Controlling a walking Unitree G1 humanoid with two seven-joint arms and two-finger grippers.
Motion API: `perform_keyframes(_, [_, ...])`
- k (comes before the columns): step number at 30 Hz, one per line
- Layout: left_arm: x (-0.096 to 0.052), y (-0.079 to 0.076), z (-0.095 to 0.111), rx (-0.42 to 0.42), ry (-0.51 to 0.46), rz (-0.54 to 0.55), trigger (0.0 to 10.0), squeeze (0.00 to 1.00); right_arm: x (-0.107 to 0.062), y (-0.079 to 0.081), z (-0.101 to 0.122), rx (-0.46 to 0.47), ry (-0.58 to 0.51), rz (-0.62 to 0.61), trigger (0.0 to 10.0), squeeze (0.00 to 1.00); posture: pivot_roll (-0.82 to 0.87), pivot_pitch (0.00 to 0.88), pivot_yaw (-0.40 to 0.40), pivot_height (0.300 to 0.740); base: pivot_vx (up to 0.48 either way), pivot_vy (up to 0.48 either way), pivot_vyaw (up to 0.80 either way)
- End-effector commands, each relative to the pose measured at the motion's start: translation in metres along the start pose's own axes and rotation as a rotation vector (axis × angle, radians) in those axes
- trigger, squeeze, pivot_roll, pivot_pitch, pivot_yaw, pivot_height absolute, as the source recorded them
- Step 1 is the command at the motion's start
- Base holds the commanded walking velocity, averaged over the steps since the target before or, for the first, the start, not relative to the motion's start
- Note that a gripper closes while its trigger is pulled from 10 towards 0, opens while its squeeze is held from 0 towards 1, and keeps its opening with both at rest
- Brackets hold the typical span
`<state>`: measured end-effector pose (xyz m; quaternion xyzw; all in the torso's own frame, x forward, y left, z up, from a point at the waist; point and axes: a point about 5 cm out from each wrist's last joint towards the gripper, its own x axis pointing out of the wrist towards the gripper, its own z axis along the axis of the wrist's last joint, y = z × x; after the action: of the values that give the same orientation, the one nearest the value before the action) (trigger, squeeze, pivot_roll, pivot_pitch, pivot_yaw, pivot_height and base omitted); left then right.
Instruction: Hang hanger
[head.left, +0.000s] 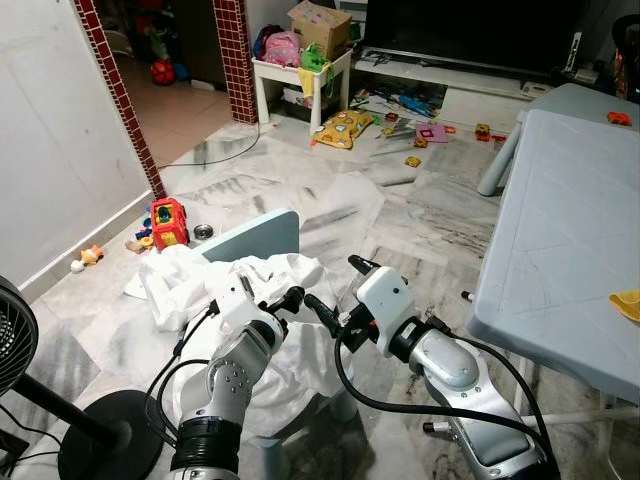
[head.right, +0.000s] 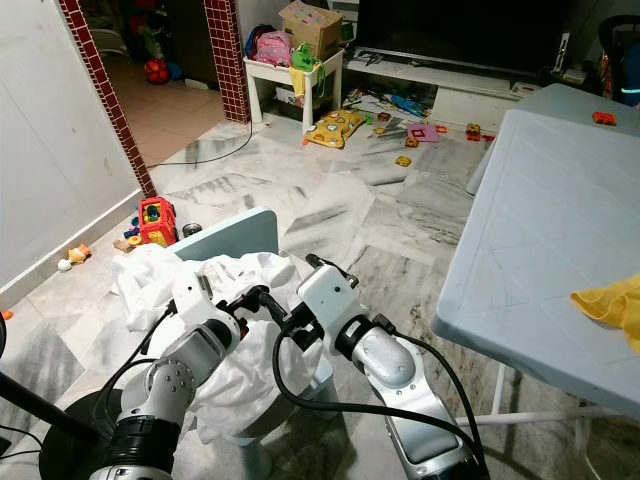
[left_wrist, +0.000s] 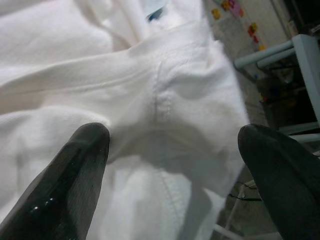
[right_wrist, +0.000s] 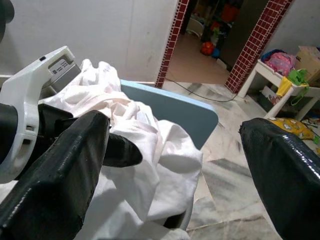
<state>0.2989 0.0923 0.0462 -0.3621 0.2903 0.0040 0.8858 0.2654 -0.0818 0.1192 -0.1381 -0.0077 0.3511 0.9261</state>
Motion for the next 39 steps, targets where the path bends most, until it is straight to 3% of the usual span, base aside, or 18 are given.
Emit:
perform_keyframes(1, [0.002,-0.005,-0.012,-0.026,0.016,-0.011,10.0,0.00,-0.002,-0.002,0.005,-0.009,-0.013,-0.006,10.0,0.00,-0.24,0.024,0.027,0.740,0.000,0.000,0.00])
perform_keyframes(9, [0.018,-0.001,0.006,-0.031,-0.035,-0.009,10.0,0.00,-0.008,-0.001,0.002,-0.003,0.000,-0.014,10.0,0.00,-0.25,0.030,0.026,0.740,0.000,0.000,0.00])
perform_keyframes(10, [0.020,-0.001,0.010,-0.024,-0.048,-0.005,4.0,0.00,-0.009,-0.001,0.002,-0.002,0.003,-0.016,10.0,0.00,-0.26,0.030,0.029,0.740,0.000,0.000,0.00])
perform_keyframes(12, [0.022,-0.003,0.017,-0.016,-0.073,-0.009,4.4,0.00,-0.010,0.000,0.002,-0.001,0.005,-0.018,10.0,0.00,-0.26,0.030,0.032,0.740,0.000,0.000,0.00])
perform_keyframes(13, [0.023,-0.004,0.019,-0.017,-0.076,-0.010,1.1,0.00,-0.010,0.000,0.002,0.000,0.006,-0.019,10.0,0.00,-0.26,0.029,0.033,0.740,0.000,0.000,0.00])
perform_keyframes(14, [0.024,-0.005,0.020,-0.017,-0.078,-0.010,1.1,0.00,-0.011,0.000,0.002,0.001,0.007,-0.021,10.0,0.00,-0.26,0.029,0.033,0.740,0.000,0.000,0.00])
perform_keyframes(15, [0.024,-0.006,0.022,-0.019,-0.084,-0.007,0.0,0.00,-0.011,0.000,0.001,0.002,0.007,-0.022,10.0,0.00,-0.26,0.029,0.034,0.740,0.000,0.000,0.00])
perform_keyframes(24, [0.030,0.000,0.022,-0.044,-0.068,0.028,0.0,0.00,-0.011,-0.002,0.003,0.004,0.008,-0.033,10.0,0.00,-0.27,0.026,0.041,0.740,0.000,0.000,0.00])
perform_keyframes(30, [0.030,0.008,0.006,0.011,0.015,0.087,0.0,0.00,-0.008,-0.002,0.002,0.005,0.006,-0.030,10.0,0.00,-0.26,0.018,0.043,0.740,0.000,0.000,0.00])
perform_keyframes(39, [0.029,0.019,0.006,0.046,0.016,0.132,0.0,0.00,-0.003,-0.004,0.003,0.008,-0.004,-0.042,10.0,0.00,-0.25,0.000,0.057,0.740,0.000,0.000,0.00])
